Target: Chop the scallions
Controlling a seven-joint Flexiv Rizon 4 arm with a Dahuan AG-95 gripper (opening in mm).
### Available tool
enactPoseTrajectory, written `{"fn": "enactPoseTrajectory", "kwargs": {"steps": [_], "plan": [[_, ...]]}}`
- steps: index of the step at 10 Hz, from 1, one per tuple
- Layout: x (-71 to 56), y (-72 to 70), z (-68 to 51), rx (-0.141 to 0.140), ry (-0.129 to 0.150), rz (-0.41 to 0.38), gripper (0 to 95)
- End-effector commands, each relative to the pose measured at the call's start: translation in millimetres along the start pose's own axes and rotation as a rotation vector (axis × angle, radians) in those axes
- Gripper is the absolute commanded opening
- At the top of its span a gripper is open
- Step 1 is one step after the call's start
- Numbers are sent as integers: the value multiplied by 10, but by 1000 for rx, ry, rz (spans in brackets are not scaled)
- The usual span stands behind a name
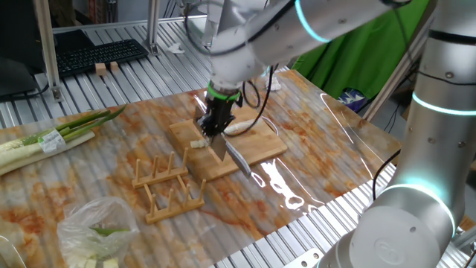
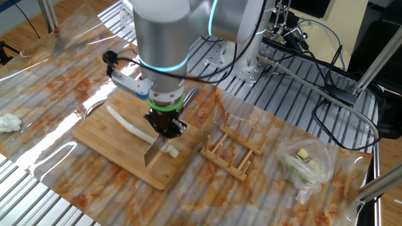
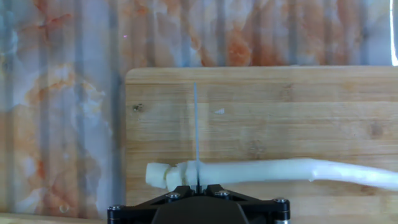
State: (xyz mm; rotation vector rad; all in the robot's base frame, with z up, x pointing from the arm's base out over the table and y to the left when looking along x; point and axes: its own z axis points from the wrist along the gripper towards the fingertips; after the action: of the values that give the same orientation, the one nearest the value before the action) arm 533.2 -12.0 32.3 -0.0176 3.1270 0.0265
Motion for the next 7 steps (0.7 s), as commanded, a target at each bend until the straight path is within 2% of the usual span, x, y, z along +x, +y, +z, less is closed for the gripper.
{"fn": "enactPoseTrajectory", "kwargs": {"steps": [1,3,5,7], "plan": [[-9,25,246,34,-5,-16,0],[1,-13,173,31,0,-13,0],[29,-38,89,5,12,-8,0],[90,-49,-119,-12,32,1,0]]}}
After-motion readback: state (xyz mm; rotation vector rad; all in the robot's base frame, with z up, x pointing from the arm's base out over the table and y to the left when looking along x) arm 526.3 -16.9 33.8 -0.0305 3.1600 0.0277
